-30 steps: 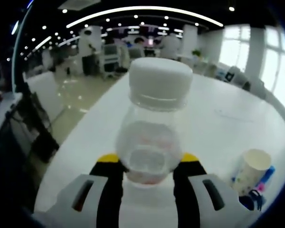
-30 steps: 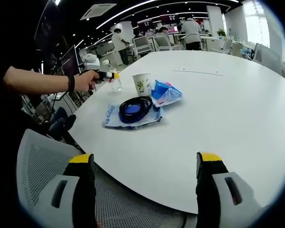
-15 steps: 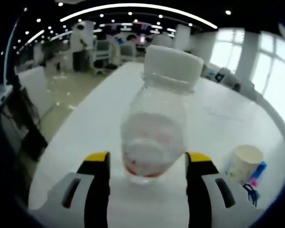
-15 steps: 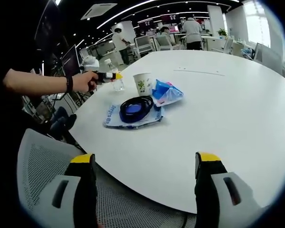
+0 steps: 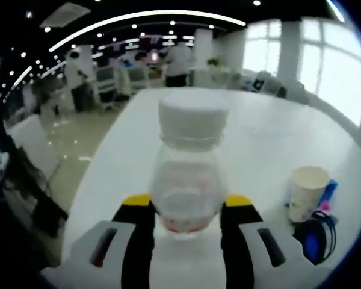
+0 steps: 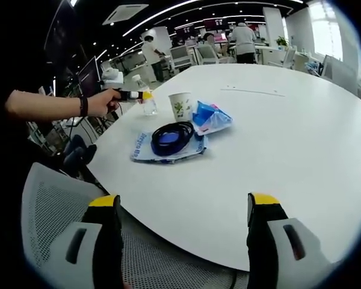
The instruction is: Arrange the tabletop items into an orderly group along one side of the table until the central work area is clear of visible clutter.
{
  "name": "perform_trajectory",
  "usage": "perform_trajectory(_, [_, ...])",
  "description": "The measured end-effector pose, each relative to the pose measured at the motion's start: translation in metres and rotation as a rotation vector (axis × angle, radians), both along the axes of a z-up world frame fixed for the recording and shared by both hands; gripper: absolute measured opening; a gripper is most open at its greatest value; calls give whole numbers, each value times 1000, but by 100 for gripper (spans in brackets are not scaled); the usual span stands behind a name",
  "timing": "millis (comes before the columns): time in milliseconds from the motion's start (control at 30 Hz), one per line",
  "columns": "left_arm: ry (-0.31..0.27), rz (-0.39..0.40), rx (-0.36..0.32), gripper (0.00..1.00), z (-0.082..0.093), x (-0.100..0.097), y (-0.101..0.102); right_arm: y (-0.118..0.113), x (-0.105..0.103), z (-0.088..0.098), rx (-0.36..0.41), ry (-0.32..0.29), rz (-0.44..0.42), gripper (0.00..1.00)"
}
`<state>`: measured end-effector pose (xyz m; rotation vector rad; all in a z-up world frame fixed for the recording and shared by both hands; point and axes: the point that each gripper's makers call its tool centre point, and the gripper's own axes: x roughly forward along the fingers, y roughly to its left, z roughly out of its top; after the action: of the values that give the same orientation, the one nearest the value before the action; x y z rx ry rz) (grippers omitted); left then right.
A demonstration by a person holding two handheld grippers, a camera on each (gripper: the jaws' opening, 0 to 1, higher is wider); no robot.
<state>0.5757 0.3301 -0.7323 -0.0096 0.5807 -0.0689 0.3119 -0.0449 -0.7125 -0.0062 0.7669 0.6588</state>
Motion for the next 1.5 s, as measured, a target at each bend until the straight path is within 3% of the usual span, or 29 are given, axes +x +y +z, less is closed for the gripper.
perform_trajectory(567, [17, 131, 24, 38, -2, -2, 3, -1, 0, 0, 3, 0, -4, 86])
perform_trajectory(967, [55, 82, 17, 39, -1, -5, 2, 1, -1, 0, 3, 3, -1, 86])
perform_trajectory(1133, [32, 48, 0, 54, 7, -7, -2, 1, 0, 1, 4, 0, 0, 86])
perform_trajectory(1233, [36, 29, -5, 61, 8, -12, -6, 2, 0, 2, 6, -3, 4, 86])
perform_trajectory(1367, [48, 20, -10, 63, 9, -26, -9, 3, 0, 3, 9, -10, 6, 86])
perform_trajectory(1433, [61, 5, -51, 63, 9, -36, -18, 3, 0, 3, 11, -13, 6, 86])
perform_trajectory(1500, [85, -32, -32, 64, 8, -47, -26, 3, 0, 4, 13, -15, 8, 86])
